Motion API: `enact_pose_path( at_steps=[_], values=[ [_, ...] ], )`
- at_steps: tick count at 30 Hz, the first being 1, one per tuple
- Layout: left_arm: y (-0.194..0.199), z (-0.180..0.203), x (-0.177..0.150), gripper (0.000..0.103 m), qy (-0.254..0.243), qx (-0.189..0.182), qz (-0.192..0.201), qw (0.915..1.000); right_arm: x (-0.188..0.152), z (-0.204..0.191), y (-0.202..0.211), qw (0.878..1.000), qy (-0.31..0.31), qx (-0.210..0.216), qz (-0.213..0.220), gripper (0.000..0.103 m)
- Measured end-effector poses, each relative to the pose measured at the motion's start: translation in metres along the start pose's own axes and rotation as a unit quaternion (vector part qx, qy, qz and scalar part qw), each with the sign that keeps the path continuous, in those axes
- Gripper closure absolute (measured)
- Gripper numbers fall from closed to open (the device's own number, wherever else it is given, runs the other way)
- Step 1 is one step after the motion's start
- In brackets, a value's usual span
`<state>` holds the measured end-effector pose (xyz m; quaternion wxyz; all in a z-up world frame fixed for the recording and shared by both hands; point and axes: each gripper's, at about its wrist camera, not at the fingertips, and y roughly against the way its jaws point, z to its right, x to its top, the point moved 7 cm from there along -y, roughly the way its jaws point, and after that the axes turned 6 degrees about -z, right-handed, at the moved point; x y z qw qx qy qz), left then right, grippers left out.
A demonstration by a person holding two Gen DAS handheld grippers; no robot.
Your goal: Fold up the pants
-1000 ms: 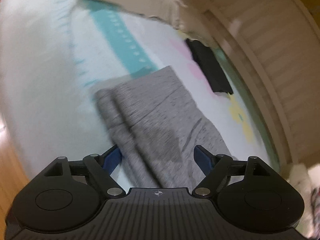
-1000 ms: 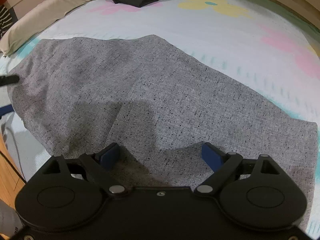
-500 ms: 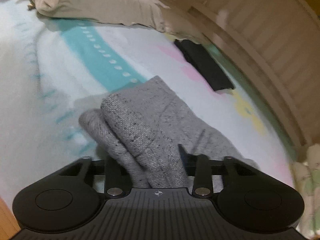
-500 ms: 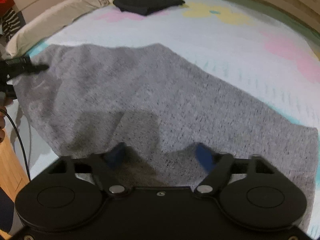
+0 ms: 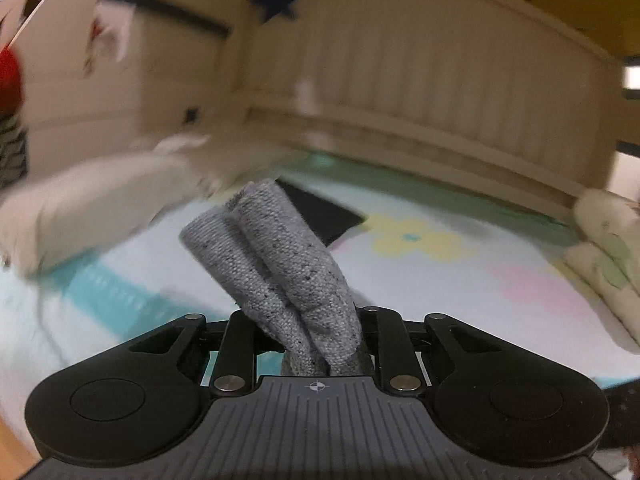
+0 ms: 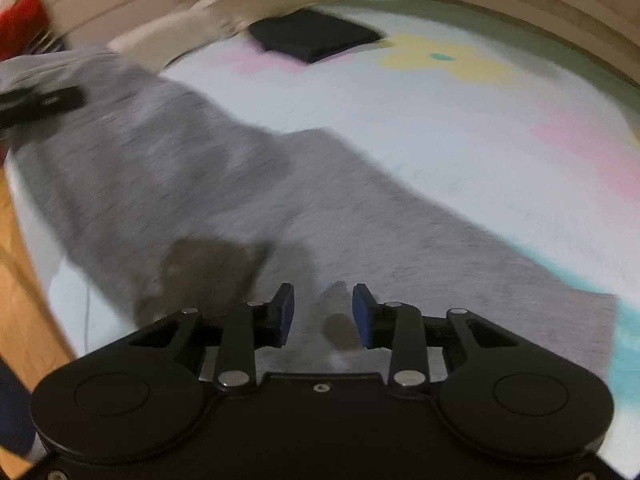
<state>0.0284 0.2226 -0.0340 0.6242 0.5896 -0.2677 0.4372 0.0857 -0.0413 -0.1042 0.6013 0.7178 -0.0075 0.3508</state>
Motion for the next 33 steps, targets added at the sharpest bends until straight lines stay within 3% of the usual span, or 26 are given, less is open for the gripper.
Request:
enact_pose_path(
  at_steps=[5,8,12,17,22,24,27,29,30,33],
  values=[
    [0.006,0.079,0.02,0.083,-0.075,-0.008,0.02,0.997,-0.001,0.058,0.022,0.996,-0.083,-0.033,-0.003,0.059],
    [0.002,0.114,0.021,0.083,-0.064,-0.053,0.022,0.9963,-0.008,0.089,0.032,0.991,-0.13,-0.036,-0.005,0.058],
    [-0.013,0.124,0.023,0.083,-0.059,-0.064,0.017,0.996,-0.021,0.103,0.037,0.987,-0.157,-0.02,-0.017,0.057],
    [-0.018,0.071,0.02,0.083,-0.023,-0.04,0.023,0.9987,-0.011,0.077,0.029,0.993,-0.114,-0.005,-0.013,0.057],
    [-0.044,-0.041,0.003,0.082,0.09,0.028,-0.011,0.9955,0.001,0.045,0.008,0.997,-0.078,0.016,-0.019,0.057],
    [-0.064,-0.084,-0.019,0.083,0.159,0.035,-0.059,0.985,0.008,0.03,-0.003,0.998,-0.063,0.021,-0.021,0.057],
    [-0.095,-0.13,-0.069,0.082,0.241,0.044,-0.14,0.9594,0.021,0.012,-0.016,0.999,-0.041,0.029,-0.019,0.057],
    [-0.104,-0.144,-0.097,0.08,0.287,0.043,-0.164,0.9429,0.036,0.002,-0.027,0.999,-0.028,0.029,-0.014,0.057],
    [-0.103,-0.146,-0.1,0.08,0.298,0.038,-0.158,0.9405,0.043,-0.001,-0.033,0.999,-0.026,0.028,-0.014,0.058],
    [-0.103,-0.146,-0.096,0.077,0.284,0.039,-0.161,0.9444,0.072,-0.009,-0.063,0.999,-0.022,0.024,-0.019,0.059]
  ],
)
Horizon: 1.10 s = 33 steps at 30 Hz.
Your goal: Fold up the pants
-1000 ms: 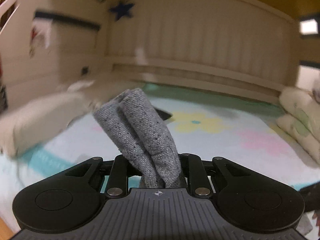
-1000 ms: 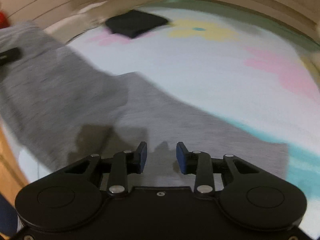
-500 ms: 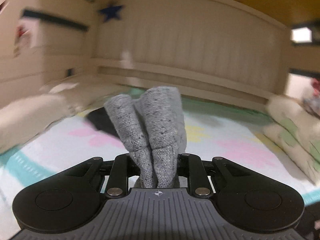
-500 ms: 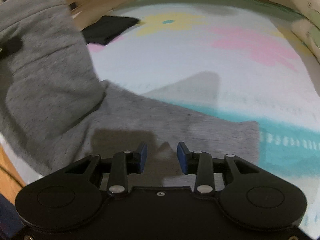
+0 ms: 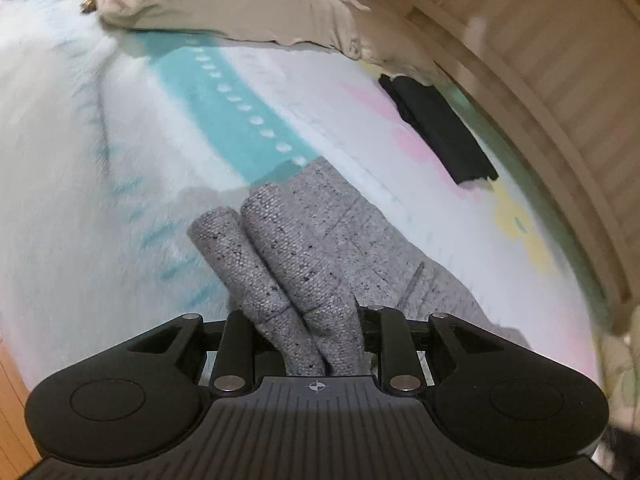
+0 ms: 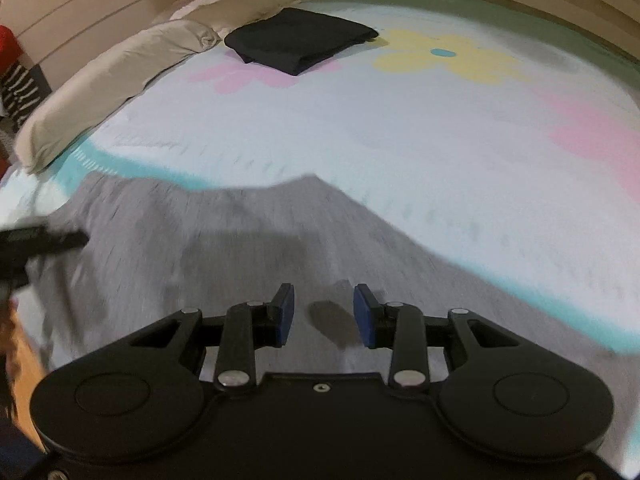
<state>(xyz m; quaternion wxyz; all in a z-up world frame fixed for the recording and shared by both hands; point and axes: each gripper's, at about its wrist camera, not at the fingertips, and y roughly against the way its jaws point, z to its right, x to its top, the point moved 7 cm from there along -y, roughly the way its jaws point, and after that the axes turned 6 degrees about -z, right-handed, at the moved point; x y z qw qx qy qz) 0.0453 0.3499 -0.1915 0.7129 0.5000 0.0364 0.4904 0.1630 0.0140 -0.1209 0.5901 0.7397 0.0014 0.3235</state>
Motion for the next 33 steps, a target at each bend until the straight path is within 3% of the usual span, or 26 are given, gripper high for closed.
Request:
enact_pose_path(
  at_steps=[6,10,13,18,24,26,29,33],
  values=[
    [0.0,-0.008,0.002,0.073,0.039,-0.035,0.005,0.9986,0.041,-0.004,-0.072,0.998,-0.007,-0.05,-0.042,0.06],
    [-0.003,-0.008,0.006,0.07,0.057,-0.057,0.0,0.9968,0.064,0.002,-0.085,0.996,-0.032,-0.066,-0.048,0.059],
    [-0.005,-0.009,0.008,0.07,0.069,-0.067,0.003,0.9953,0.066,-0.003,-0.068,0.997,-0.024,-0.065,-0.031,0.06],
    [-0.003,-0.007,0.007,0.07,0.065,-0.069,0.012,0.9955,0.017,-0.025,-0.023,0.999,0.01,-0.032,-0.038,0.06],
    [-0.001,-0.003,0.007,0.073,0.046,-0.058,0.018,0.9971,-0.082,-0.063,0.01,0.997,0.048,0.009,-0.066,0.059],
    [0.003,0.002,0.007,0.076,0.035,-0.052,0.027,0.9977,-0.105,-0.075,0.011,0.995,0.08,-0.001,-0.062,0.056],
    [0.022,0.02,0.01,0.079,-0.003,-0.051,0.06,0.9969,-0.111,-0.088,0.019,0.989,0.145,-0.021,-0.038,0.057],
    [0.067,0.072,0.011,0.079,-0.083,-0.069,0.11,0.988,-0.091,-0.058,0.053,0.997,0.059,0.04,-0.011,0.061]
  ],
)
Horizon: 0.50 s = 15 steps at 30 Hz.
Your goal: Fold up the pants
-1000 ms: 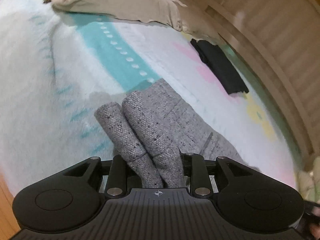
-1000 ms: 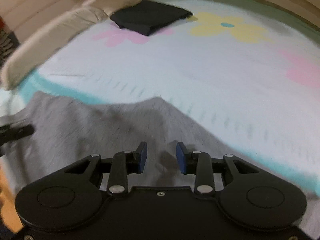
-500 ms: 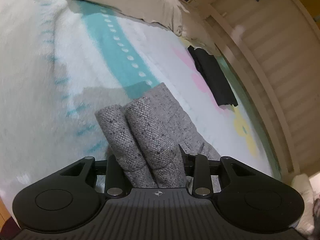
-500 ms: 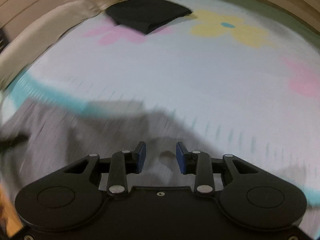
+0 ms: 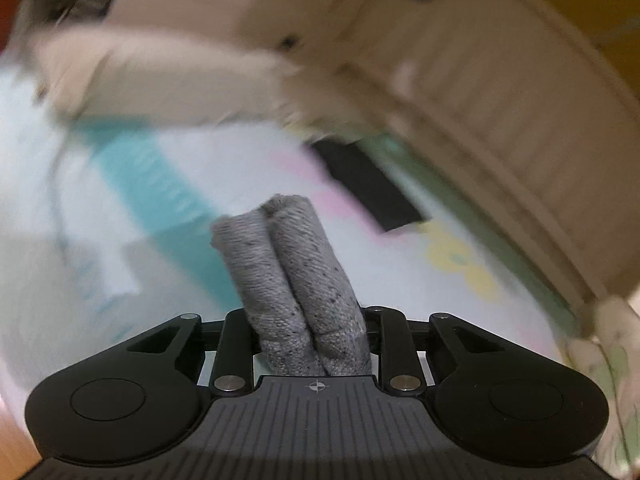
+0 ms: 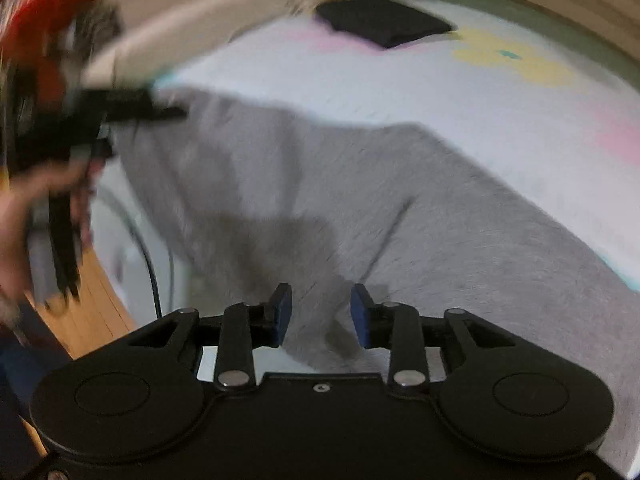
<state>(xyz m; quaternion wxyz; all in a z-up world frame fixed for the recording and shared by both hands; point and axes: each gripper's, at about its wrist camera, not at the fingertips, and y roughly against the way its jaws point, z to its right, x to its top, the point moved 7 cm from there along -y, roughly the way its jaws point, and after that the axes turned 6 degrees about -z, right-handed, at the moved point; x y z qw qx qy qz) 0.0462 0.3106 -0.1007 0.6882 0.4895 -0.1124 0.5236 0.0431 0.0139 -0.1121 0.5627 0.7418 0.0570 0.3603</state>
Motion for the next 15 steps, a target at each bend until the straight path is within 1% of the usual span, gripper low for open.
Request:
enact_pose_path(
  at_steps=[2,4,6,7,9,11,12,13,14,15],
  values=[
    [0.02,0.038,0.006,0.079,-0.047,-0.013,0.024,0.9985,0.005,0.03,0.018,0.999,-0.022,-0.022,0.015,0.06],
    [0.039,0.086,0.005,0.079,-0.104,-0.03,0.044,0.9931,0.005,0.063,0.033,0.997,-0.038,-0.055,0.029,0.059],
    [0.052,0.135,-0.005,0.079,-0.162,-0.045,0.058,0.984,0.001,0.1,0.045,0.994,-0.064,-0.084,0.029,0.058],
    [0.055,0.16,-0.016,0.079,-0.193,-0.053,0.061,0.9778,-0.003,0.115,0.048,0.992,-0.081,-0.093,0.027,0.058],
    [0.051,0.207,-0.046,0.078,-0.248,-0.071,0.051,0.9649,-0.009,0.147,0.056,0.986,-0.126,-0.11,0.021,0.058],
    [0.036,0.248,-0.087,0.078,-0.29,-0.095,0.012,0.9523,-0.017,0.175,0.063,0.979,-0.169,-0.115,0.027,0.058],
    [0.024,0.266,-0.114,0.077,-0.309,-0.103,-0.017,0.9454,-0.023,0.191,0.068,0.974,-0.193,-0.116,0.029,0.058],
    [0.013,0.279,-0.137,0.075,-0.323,-0.112,-0.049,0.9385,-0.027,0.199,0.072,0.97,-0.208,-0.119,0.028,0.058],
    [0.001,0.291,-0.163,0.072,-0.333,-0.126,-0.09,0.93,-0.034,0.214,0.077,0.965,-0.228,-0.126,0.026,0.058],
    [-0.008,0.3,-0.186,0.072,-0.34,-0.141,-0.133,0.9202,-0.04,0.224,0.083,0.96,-0.244,-0.134,0.027,0.057]
  ],
)
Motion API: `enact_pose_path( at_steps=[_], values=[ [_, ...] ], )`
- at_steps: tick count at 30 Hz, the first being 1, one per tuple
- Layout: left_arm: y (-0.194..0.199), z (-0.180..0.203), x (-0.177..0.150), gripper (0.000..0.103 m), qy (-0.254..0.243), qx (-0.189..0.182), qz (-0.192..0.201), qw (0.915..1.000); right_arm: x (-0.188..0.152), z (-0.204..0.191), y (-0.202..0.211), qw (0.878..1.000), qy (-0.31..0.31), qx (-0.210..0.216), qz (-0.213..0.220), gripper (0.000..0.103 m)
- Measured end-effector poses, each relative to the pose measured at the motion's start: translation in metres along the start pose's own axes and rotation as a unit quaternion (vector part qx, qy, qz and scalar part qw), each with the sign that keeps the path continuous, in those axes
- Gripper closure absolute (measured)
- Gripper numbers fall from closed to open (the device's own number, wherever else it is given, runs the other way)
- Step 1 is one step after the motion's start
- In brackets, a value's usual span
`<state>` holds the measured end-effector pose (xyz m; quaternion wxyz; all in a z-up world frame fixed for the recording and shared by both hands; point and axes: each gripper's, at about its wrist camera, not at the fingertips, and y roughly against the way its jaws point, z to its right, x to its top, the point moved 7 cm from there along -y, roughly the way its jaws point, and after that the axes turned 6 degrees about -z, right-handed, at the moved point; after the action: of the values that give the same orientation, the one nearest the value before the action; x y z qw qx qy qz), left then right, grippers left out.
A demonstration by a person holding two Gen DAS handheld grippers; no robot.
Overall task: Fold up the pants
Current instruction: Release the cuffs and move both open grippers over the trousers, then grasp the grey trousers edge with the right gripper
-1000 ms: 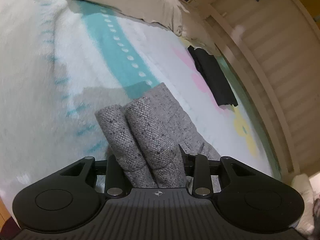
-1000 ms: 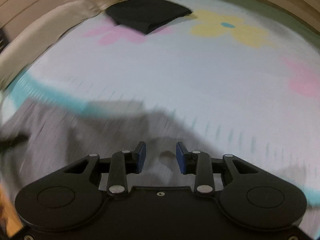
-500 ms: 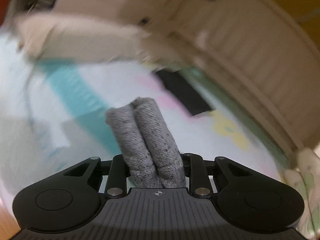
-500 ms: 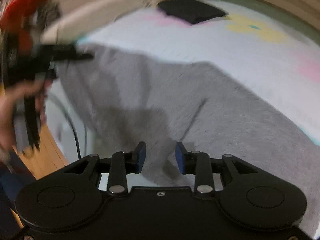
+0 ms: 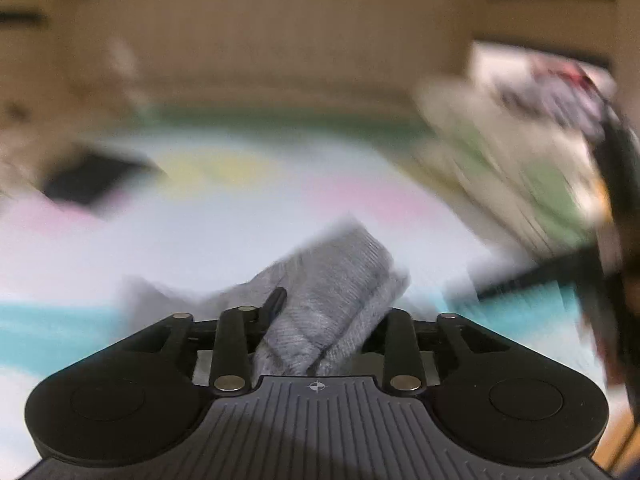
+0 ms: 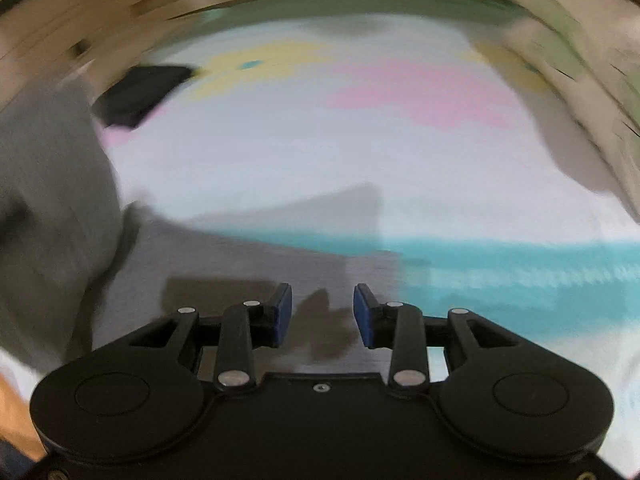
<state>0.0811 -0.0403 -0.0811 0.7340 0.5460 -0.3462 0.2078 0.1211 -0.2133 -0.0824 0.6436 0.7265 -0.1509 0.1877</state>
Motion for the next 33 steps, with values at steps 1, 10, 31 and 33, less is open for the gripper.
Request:
enact_pose_path(
  at_steps=[1,10,31,33],
  values=[
    [-0.019,0.018,-0.014,0.072,-0.005,-0.029,-0.048,0.9984,0.001,0.014,0.002,1.0,-0.018,-0.008,0.001,0.056],
    [0.011,0.011,-0.013,0.063,-0.013,-0.077,0.014,0.9968,0.001,0.069,0.01,0.994,-0.103,0.022,0.015,0.044],
    [-0.041,-0.091,-0.041,0.05,0.107,-0.036,-0.085,0.9899,-0.054,-0.031,-0.055,0.989,-0.01,0.134,-0.067,0.018],
    [-0.023,-0.102,-0.033,0.05,0.128,-0.021,-0.043,0.9907,-0.053,-0.035,-0.056,0.987,-0.015,0.147,-0.063,0.02]
  ],
)
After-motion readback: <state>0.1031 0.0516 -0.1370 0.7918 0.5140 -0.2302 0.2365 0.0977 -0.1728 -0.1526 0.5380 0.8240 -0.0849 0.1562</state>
